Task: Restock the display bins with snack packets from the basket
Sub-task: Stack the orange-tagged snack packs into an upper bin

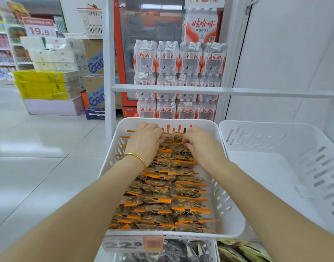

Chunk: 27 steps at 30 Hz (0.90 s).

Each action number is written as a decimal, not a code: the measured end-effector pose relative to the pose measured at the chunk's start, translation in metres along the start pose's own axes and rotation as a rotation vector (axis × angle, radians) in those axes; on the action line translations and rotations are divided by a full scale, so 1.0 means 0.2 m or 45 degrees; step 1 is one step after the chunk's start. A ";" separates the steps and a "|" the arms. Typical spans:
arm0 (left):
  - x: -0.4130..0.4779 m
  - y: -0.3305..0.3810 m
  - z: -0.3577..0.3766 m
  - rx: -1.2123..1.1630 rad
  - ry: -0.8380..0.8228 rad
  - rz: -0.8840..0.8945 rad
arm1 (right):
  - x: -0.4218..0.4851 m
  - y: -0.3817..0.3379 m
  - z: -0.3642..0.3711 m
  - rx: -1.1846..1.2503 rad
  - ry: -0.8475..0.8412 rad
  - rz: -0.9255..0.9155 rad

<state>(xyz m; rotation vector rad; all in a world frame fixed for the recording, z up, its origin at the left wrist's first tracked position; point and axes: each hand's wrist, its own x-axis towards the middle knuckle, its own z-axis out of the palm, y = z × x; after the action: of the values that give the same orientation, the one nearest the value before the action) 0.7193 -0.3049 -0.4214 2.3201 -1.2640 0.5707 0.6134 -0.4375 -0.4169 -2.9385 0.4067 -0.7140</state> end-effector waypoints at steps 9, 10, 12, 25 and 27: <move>-0.03 -0.01 0.04 0.194 0.023 0.018 | -0.04 -0.01 0.00 0.094 -0.146 0.001; -0.04 -0.01 0.04 0.204 0.034 0.015 | -0.05 -0.01 0.00 0.192 -0.141 0.039; -0.04 -0.02 0.03 0.225 0.046 0.022 | -0.07 -0.02 -0.01 0.449 -0.095 0.142; -0.14 -0.06 0.01 0.203 -0.149 -0.178 | -0.10 -0.13 -0.01 1.244 -0.017 0.683; -0.15 -0.06 0.02 0.224 -0.245 -0.180 | -0.11 -0.12 -0.01 1.264 0.012 0.720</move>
<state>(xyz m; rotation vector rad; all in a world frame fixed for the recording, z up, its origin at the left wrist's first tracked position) 0.7159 -0.2809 -0.4420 2.6395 -1.1601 0.4350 0.5998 -0.4089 -0.4215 -1.7770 0.6149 -0.5948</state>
